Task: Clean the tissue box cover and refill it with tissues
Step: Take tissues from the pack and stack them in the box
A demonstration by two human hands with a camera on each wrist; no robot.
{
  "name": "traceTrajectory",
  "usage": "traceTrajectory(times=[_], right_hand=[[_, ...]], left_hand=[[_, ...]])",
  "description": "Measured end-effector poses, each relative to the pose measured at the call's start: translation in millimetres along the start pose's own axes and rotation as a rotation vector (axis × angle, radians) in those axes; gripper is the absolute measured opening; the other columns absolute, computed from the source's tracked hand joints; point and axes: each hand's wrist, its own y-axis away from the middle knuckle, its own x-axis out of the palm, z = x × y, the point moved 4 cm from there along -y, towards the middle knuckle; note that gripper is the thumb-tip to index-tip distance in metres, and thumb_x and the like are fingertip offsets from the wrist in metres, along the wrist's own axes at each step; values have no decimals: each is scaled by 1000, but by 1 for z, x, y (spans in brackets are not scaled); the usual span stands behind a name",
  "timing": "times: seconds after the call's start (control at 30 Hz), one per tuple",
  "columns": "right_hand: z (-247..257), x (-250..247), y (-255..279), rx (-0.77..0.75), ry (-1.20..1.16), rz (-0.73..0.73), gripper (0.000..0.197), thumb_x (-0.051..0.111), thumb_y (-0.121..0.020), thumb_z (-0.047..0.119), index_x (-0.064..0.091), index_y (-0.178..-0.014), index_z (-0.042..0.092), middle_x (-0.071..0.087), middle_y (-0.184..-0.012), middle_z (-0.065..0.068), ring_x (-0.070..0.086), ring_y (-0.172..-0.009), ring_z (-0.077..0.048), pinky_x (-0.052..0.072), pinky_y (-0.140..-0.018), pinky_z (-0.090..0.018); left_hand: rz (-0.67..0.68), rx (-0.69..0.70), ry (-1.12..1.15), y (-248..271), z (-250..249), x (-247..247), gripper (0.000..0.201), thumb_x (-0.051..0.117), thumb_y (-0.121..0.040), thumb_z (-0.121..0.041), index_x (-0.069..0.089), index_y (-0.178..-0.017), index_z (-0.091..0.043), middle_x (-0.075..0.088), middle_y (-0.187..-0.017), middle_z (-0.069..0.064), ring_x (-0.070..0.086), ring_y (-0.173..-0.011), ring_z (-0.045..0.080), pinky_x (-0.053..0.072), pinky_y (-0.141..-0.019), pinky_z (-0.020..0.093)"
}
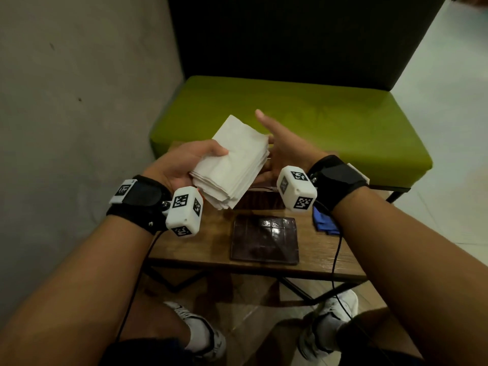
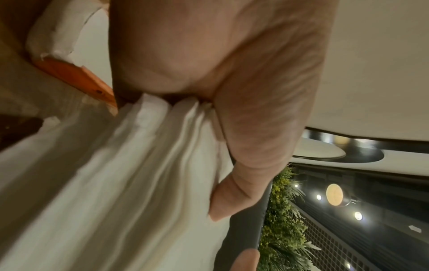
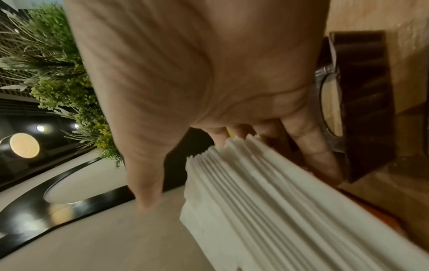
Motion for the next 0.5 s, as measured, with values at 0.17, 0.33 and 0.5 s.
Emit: traceTrajectory(times=[0.17,0.33,0.5], right_hand=[[0,-5,21,20,43,-54,59,78,-94,40,56,-139,10,69,-125,-16,80,-86,-29,65,-68,-39],[2,-7,32,-38,94,-152,40,73,-97,16,58,-132,2,68,-116,-14,71,-93,-29,62,-55,-33],[1,-8,35,-66,23,-223,19,66,-99,9,57,-116,5,72,-114,-21,73,-94,-32,65,-67,-42]], left_hand=[[-21,28,42,-9,6,15,38,60,-105,-19,64,-140,-5,75,-129,25,75,-104,38,66,-84,54],[-1,27,84,-15,19,25,30,60,-105,-18,67,-132,-8,76,-130,20,74,-111,35,56,-101,50],[-96,78,112,-20,24,25,43,73,-100,-20,65,-140,-4,76,-133,18,73,-125,34,59,-105,49]])
